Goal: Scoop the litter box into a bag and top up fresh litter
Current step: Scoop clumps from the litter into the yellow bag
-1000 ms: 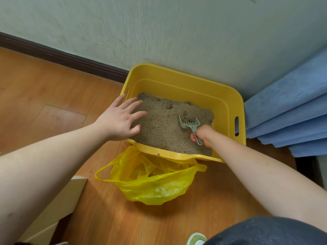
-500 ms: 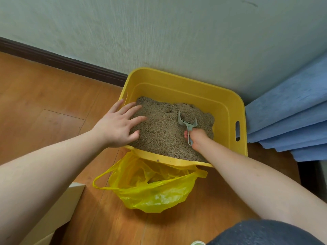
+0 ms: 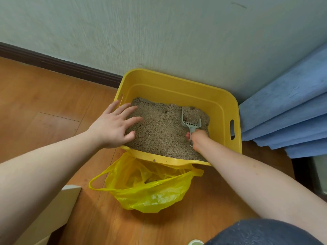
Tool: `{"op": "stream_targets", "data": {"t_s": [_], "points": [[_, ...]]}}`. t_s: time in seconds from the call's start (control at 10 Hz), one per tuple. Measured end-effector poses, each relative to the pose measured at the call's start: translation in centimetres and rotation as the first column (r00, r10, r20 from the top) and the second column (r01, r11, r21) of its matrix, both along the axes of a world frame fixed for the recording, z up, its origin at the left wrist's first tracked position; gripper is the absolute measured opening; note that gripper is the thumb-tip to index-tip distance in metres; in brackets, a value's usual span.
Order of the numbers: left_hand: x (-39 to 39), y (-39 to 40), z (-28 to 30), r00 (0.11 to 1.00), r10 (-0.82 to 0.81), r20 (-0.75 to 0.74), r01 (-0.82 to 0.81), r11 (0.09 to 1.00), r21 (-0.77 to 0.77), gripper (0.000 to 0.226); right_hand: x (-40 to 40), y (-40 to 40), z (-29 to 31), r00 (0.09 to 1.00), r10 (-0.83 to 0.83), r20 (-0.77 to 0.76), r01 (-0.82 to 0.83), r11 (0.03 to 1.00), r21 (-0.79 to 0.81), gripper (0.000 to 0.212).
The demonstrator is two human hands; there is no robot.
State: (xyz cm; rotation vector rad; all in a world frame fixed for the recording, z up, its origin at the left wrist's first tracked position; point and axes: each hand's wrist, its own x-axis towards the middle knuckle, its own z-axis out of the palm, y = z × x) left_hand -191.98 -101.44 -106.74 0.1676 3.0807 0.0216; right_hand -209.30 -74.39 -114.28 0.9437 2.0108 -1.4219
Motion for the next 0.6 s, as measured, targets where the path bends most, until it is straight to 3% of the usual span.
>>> {"op": "stream_targets", "data": {"t_s": [0.6], "points": [[0.04, -0.02, -0.03, 1.000, 0.003, -0.002, -0.003, 1.000, -0.002, 0.059, -0.08, -0.19, -0.19, 0.992, 0.125, -0.001, -0.124, 0.988, -0.087, 0.032]]}}
